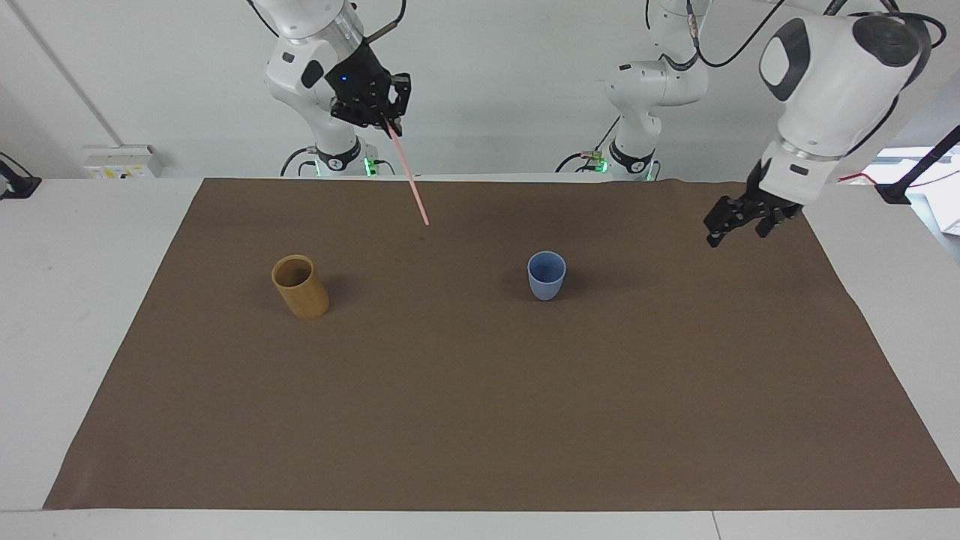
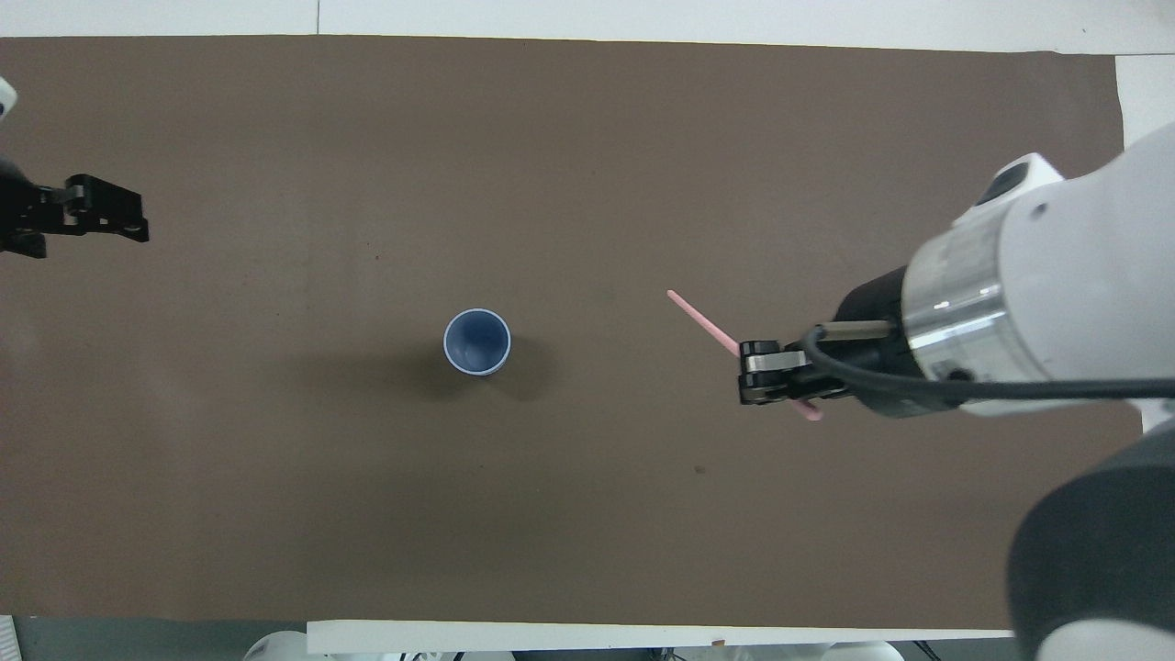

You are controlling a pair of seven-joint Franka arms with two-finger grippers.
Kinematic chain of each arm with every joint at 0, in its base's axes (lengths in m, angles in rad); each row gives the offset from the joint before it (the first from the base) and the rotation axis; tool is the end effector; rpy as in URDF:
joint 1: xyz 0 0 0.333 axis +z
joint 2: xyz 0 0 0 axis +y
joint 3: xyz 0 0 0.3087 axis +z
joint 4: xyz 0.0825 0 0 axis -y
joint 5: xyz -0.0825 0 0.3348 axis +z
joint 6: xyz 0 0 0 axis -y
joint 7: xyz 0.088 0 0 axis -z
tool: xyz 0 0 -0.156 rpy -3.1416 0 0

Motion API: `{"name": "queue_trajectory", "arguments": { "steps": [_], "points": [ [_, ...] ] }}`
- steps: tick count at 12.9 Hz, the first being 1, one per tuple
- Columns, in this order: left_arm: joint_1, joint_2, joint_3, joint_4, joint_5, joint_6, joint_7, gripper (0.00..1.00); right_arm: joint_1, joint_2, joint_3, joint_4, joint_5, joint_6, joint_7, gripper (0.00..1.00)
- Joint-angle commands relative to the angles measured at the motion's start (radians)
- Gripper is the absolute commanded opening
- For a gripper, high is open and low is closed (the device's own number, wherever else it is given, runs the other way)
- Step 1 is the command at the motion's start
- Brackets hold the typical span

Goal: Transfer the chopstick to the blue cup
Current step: 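Carry the pink stick toward the blue cup with the right gripper, then lower the pink stick into the blue cup with the right gripper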

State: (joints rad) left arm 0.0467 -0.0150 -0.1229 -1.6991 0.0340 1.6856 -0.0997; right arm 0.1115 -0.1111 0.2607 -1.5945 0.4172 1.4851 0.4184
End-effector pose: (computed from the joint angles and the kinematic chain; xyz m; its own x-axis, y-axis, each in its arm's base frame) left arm 0.5070 -0.0341 0.5312 0.9998 0.0196 0.0049 0.0197 -0.9992 -0.0353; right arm 0.4040 0.2365 0.6147 0.9887 0.0150 -0.1494 -0.0382 -0.9372 -0.3467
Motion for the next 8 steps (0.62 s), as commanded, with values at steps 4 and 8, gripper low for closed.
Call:
{"name": "queue_trajectory", "arguments": {
  "steps": [4, 8],
  "points": [
    [0.084, 0.010, -0.004, 0.091, 0.027, -0.087, 0.156, 1.00, 0.328, 0.126, 0.009, -0.064, 0.009, 0.381, 0.429, 0.00],
    [0.082, 0.010, -0.006, 0.125, -0.005, -0.136, 0.152, 1.00, 0.392, 0.232, 0.008, -0.067, -0.011, 0.489, 0.460, 0.00]
  ]
}}
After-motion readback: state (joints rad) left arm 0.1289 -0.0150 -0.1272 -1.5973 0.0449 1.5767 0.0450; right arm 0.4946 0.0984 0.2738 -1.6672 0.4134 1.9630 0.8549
